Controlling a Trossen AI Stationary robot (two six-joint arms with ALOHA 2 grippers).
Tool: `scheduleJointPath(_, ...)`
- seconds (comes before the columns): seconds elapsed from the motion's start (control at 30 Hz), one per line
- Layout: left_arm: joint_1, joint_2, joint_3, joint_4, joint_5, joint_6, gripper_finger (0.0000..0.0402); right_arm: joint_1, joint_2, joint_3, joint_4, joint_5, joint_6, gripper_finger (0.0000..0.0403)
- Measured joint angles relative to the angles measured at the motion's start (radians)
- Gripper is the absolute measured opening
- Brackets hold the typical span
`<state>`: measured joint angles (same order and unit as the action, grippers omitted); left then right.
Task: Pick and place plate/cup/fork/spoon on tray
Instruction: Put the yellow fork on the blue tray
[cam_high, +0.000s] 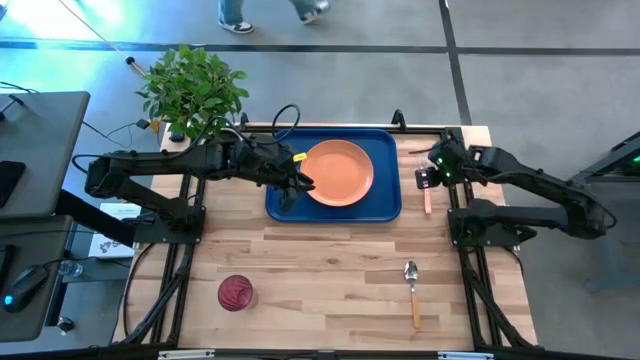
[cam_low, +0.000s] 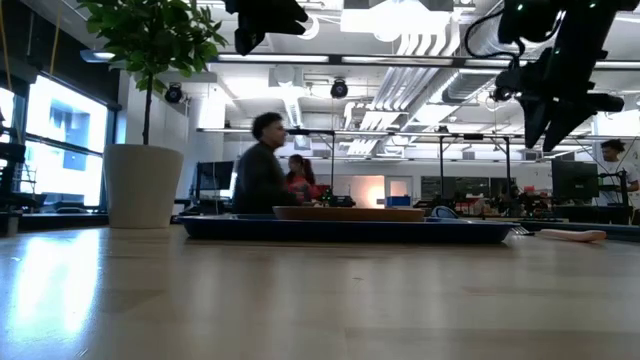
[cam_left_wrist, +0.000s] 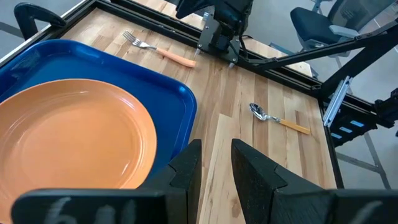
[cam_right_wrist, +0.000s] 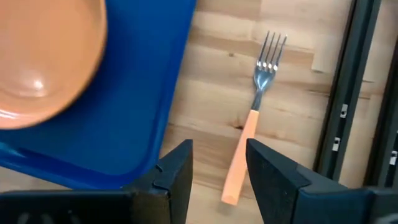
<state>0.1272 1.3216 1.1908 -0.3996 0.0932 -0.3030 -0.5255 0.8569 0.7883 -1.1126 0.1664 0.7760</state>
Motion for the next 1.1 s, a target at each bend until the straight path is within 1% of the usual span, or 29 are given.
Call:
scheduleJointPath(0.1, 0.000, 0.000, 0.000, 0.000, -0.001, -0.007, 0.0078, -0.060, 0.053, 0.000, 0.000, -0.048, -0.072, 0.0152)
scheduleJointPath(0.2, 0.000, 0.000, 0.000, 0.000, -0.001, -0.008, 0.0078, -0.109, 0.113, 0.000, 0.009, -0.056, -0.126, 0.0163)
scheduleJointPath(0.37, 0.000, 0.000, 0.000, 0.000, -0.001, -0.009, 0.0078, -0.190, 0.212, 0.000, 0.021, -0.071, -0.130, 0.0168)
scheduleJointPath(0.57, 0.000, 0.000, 0.000, 0.000, -0.001, -0.009, 0.0078, -0.274, 0.317, 0.000, 0.051, -0.161, -0.176, 0.0168)
scheduleJointPath(0.77, 0.000, 0.000, 0.000, 0.000, -0.005, -0.009, 0.0078, -0.320, 0.416, 0.000, 0.089, -0.162, -0.193, 0.0168)
scheduleJointPath(1.1, 0.000, 0.000, 0.000, 0.000, -0.008, -0.009, 0.0078, -0.359, 0.568, 0.000, 0.148, -0.144, -0.211, 0.0168)
